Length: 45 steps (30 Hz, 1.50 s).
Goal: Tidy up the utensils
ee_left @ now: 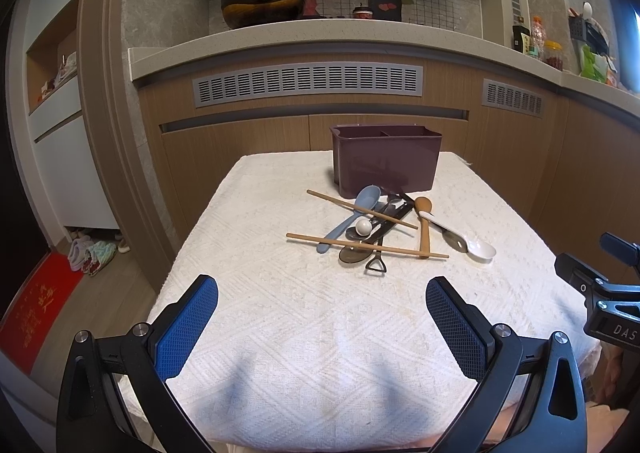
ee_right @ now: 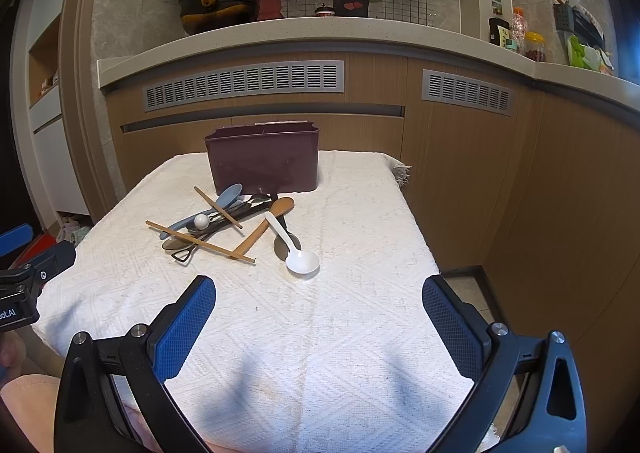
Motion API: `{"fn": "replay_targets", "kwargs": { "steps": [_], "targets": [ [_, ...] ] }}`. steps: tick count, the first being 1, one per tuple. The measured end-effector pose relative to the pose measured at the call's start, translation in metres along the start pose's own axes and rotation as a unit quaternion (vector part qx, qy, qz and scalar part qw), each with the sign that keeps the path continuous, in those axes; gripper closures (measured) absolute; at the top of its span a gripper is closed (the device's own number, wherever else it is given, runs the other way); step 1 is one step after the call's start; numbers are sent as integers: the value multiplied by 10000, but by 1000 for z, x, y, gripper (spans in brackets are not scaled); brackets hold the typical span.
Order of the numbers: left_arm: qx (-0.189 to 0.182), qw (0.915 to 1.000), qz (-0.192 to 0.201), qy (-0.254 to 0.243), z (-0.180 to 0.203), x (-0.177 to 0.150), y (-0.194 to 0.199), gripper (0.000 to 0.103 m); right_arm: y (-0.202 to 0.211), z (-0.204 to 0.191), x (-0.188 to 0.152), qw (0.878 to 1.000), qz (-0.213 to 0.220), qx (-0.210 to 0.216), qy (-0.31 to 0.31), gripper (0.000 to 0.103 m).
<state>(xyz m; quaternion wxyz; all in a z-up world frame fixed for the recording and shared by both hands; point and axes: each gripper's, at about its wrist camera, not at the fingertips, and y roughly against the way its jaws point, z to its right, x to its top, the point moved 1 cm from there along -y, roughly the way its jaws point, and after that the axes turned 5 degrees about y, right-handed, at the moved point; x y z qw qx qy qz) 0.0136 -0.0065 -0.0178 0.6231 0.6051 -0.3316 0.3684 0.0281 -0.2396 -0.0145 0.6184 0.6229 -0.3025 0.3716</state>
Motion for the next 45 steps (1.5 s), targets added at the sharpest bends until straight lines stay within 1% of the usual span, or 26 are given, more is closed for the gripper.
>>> {"fn": "replay_targets", "kwargs": {
  "steps": [3,9,11,14,16,20,22,25,27,29,31,32,33,35,36,37,39,42,43,44,45],
  "targets": [
    [-36,9999,-50,-111,2,6,-6,0,-1,1,4,9999,29,-50,118,0],
    [-158,9997,-14,-208,2,30,-27,0,-17,-2,26,9973,188,-366,603,0],
    [-248,9993,-61,-273,3,41,-39,0,-27,-4,36,9965,204,-323,739,0],
    [-438,9984,-126,-348,5,56,-57,0,-48,-6,49,9957,15,-229,900,0],
    [-559,9976,-244,-343,3,66,-72,0,-64,-9,57,9942,-87,-198,1058,0],
    [-787,9948,-628,-154,-4,81,-110,0,-98,-15,71,9891,-284,-266,1418,0],
    [-898,9924,-831,-122,-8,87,-130,0,-114,-18,76,9879,-379,-254,1485,0],
    [-1083,9892,-983,38,-19,93,-156,0,-141,-21,82,9868,-623,-151,1489,0],
    [-1033,9897,-979,162,-30,96,-169,0,-161,-22,86,9852,-876,-55,1472,0],
    [-913,9911,-943,230,-40,98,-182,0,-178,-22,87,9838,-1019,178,1467,0],
    [-641,9945,-823,78,-45,98,-193,0,-187,-22,87,9840,-965,242,1480,0],
    [-550,9954,-775,-67,-45,97,-196,0,-191,-21,86,9842,-922,240,1493,0],
    [-532,9948,-829,-242,-43,95,-201,0,-197,-20,85,9835,-926,284,1526,0],
    [-673,9912,-1046,-459,-42,93,-214,0,-205,-17,85,9821,-994,373,1553,0],
    [-813,9886,-1181,-464,-42,93,-219,0,-209,-17,85,9820,-1013,389,1548,0],
    [-1047,9841,-1385,-372,-41,94,-226,0,-211,-16,85,9820,-1032,397,1530,0],
    [-1519,9750,-1614,-165,-38,96,-235,0,-216,-16,84,9823,-1090,455,1454,0],
    [-1843,9667,-1773,-127,-33,99,-242,0,-215,-15,82,9840,-1091,661,1242,0],
    [-1858,9657,-1809,-117,-34,99,-241,0,-214,-16,82,9840,-1085,751,1200,1],
    [-1732,9682,-1803,-109,-38,99,-239,1,-214,-19,82,9828,-1077,880,1211,2],
    [-1497,9734,-1732,-116,-43,98,-235,2,-213,-24,84,9812,-1059,987,1277,10]
  ]
}}
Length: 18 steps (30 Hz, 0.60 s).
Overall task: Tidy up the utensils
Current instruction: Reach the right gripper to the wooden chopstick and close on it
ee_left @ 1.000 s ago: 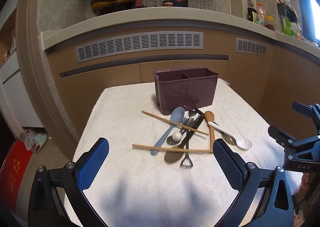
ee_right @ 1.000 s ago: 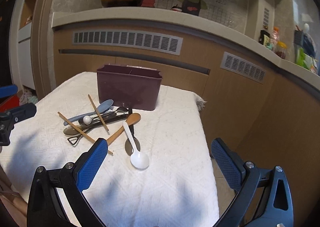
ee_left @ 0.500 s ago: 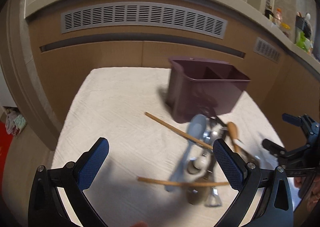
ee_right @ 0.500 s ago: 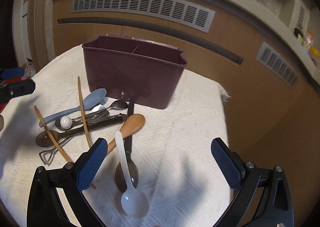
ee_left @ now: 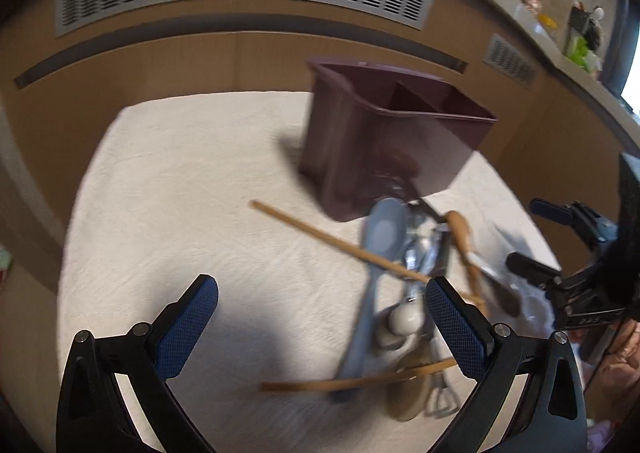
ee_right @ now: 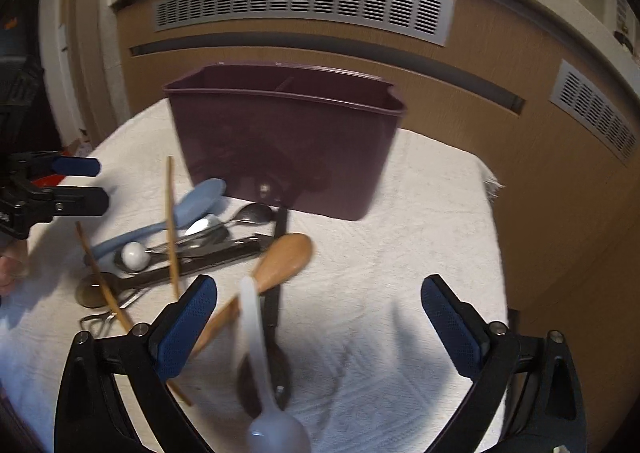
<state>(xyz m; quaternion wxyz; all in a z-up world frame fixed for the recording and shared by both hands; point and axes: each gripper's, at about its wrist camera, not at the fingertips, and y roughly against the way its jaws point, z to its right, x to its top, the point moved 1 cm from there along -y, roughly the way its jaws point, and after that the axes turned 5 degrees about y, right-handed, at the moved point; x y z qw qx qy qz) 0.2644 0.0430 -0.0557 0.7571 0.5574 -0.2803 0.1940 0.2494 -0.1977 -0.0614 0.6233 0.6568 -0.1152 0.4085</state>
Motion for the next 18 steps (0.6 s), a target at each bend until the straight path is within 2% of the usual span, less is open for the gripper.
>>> {"fn": "replay_targets", "kwargs": {
  "steps": [1,2,4,5,6,7,9,12,15,18],
  "targets": [
    [248,9996,110,30,-4,-3,6,5,0,-5,3,9999,25,55,81,23],
    [491,9986,198,81,-8,-5,11,9,-1,-11,9,9996,42,180,200,30],
    [937,9950,282,209,-16,-7,17,17,-7,-26,23,9976,-19,549,427,57],
    [1007,9937,358,332,-21,-7,22,22,-12,-34,31,9952,-83,817,534,64],
    [979,9932,416,469,-26,-8,26,24,-20,-45,40,9917,-177,1101,639,74],
    [924,9930,449,584,-29,-8,30,27,-26,-56,47,9888,-255,1275,730,80],
    [797,9927,555,715,-34,-10,39,33,-42,-79,61,9820,-397,1585,951,85],
    [816,9932,504,664,-36,-15,48,35,-62,-102,74,9783,-562,1708,1033,86],
    [797,9931,555,650,-39,-22,56,35,-79,-112,84,9784,-728,1623,1057,91],
    [719,9924,565,817,-48,-26,61,35,-92,-113,90,9811,-846,1455,954,91]
  ]
}}
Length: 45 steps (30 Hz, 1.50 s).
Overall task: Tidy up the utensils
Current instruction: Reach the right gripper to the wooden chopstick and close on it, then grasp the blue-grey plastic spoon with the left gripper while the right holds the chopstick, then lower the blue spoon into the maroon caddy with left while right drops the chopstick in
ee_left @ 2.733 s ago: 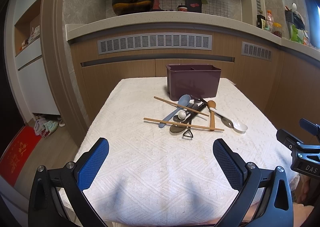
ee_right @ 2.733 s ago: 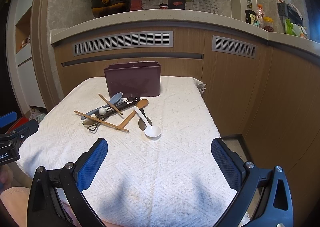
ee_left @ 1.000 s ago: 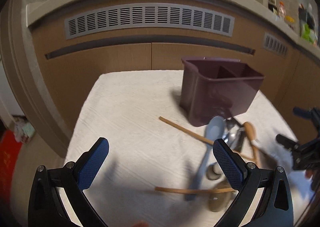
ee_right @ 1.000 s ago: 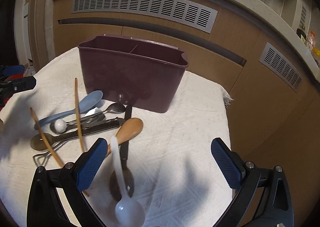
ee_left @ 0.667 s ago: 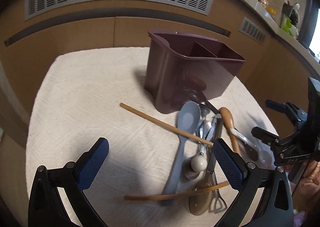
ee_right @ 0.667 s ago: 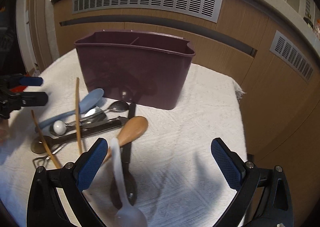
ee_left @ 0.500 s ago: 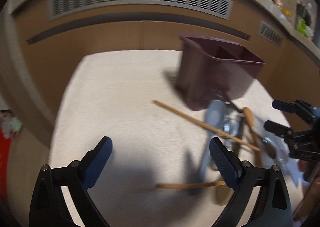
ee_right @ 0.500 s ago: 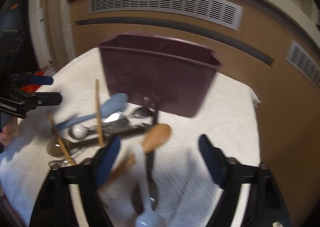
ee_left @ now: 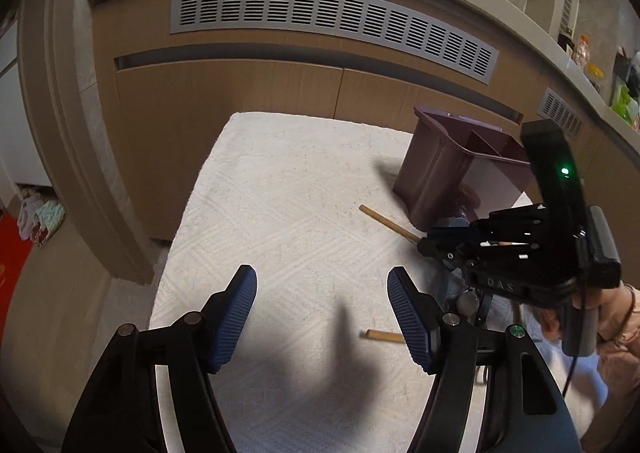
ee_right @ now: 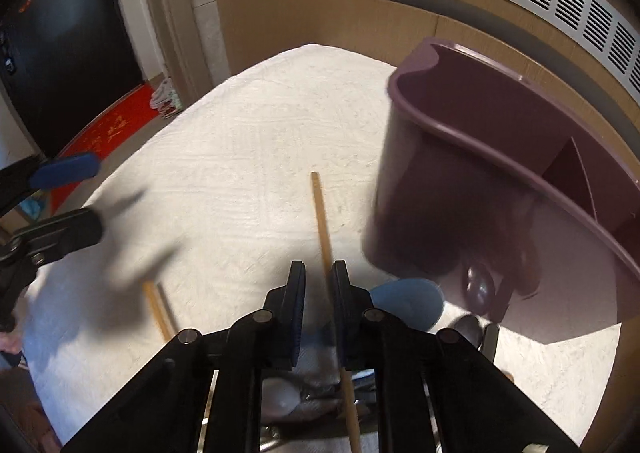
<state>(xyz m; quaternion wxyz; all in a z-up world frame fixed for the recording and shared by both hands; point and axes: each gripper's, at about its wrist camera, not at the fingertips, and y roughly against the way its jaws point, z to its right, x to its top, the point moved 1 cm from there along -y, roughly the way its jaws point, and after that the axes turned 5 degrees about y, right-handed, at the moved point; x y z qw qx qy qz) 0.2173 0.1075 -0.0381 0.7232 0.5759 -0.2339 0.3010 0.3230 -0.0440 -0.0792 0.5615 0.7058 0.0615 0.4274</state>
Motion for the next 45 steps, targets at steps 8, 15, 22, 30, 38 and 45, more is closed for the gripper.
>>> {"fn": "replay_targets", "kwargs": {
  "steps": [8,15,22,30,38,45],
  "targets": [
    [-119,9997,-134,151,-4,-2,-5,35,-22,-8,12,9996,-257,-71,66,97],
    [-546,9963,-463,-479,33,3,-16,35,40,9,-22,9993,125,160,-322,98],
    [-1079,9715,-1286,-1675,114,8,-69,44,85,57,-92,9920,210,-86,-1242,98],
    [-627,9676,-1810,-1647,147,20,-123,45,94,69,-129,9861,465,-15,-1597,98],
    [-534,9781,-1542,-1295,160,20,-128,69,96,76,-151,9819,741,75,-1739,98],
    [-852,9933,-250,-739,152,19,-52,70,115,74,-153,9772,1170,-86,-1771,98]
  ]
}}
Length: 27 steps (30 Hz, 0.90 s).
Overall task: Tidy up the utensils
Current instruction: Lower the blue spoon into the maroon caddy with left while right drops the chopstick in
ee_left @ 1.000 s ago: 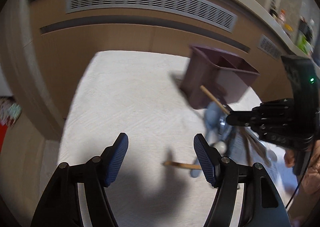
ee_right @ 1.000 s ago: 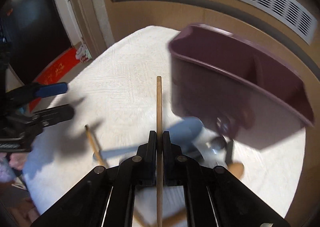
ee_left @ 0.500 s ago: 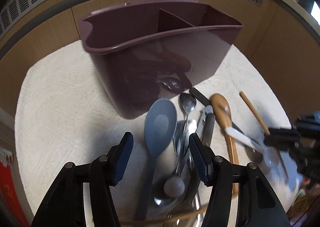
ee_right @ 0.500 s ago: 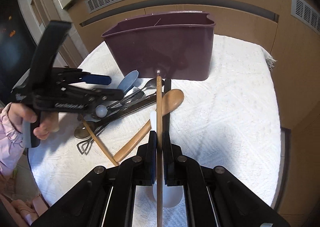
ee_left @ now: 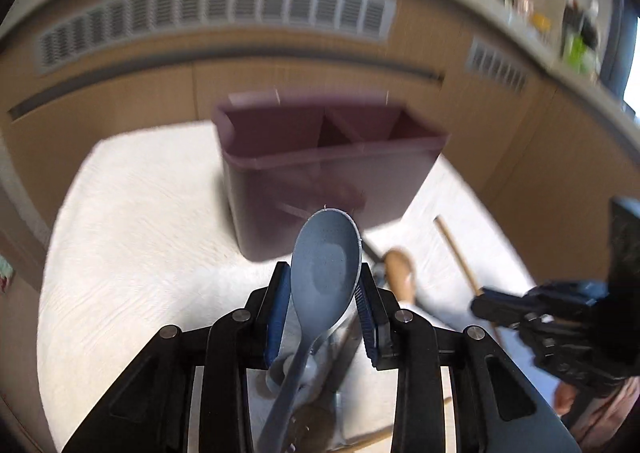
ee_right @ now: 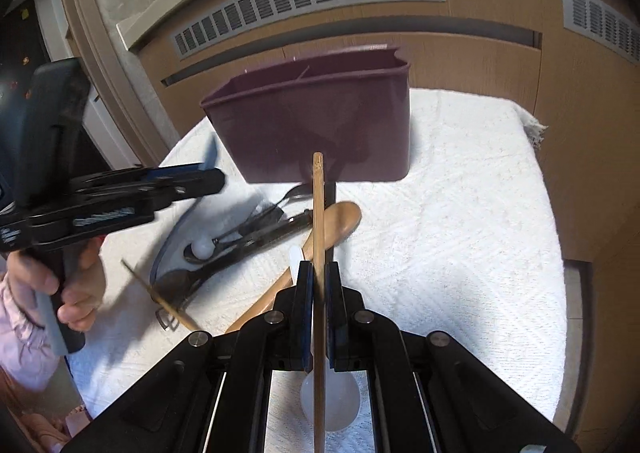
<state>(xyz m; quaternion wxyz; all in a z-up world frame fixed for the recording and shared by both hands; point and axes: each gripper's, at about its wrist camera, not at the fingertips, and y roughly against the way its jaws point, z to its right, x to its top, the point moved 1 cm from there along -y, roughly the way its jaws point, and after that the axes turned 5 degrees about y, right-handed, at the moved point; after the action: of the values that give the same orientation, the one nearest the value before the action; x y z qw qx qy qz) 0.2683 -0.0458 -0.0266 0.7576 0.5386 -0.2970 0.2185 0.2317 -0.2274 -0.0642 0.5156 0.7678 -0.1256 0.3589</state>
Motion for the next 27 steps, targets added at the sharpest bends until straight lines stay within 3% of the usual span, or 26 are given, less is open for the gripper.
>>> {"fn": "replay_targets", "kwargs": {
  "steps": [7,13,18,23,27],
  "targets": [
    [-428,9924,1146,122,12,42,77,70,46,-15,30,9967,805,-17,102,98],
    [-658,9756,2095,-16,31,123,112,70,110,-28,122,9740,2178,-402,477,98],
    [-655,9727,2227,72,19,157,113,70,110,-20,177,9571,2794,-604,471,98],
    [-517,9740,2204,108,7,165,97,70,83,-3,198,9564,2832,-668,251,98],
    [-504,9788,1968,243,-7,160,72,70,55,6,206,9593,2723,-746,90,98]
  ]
}}
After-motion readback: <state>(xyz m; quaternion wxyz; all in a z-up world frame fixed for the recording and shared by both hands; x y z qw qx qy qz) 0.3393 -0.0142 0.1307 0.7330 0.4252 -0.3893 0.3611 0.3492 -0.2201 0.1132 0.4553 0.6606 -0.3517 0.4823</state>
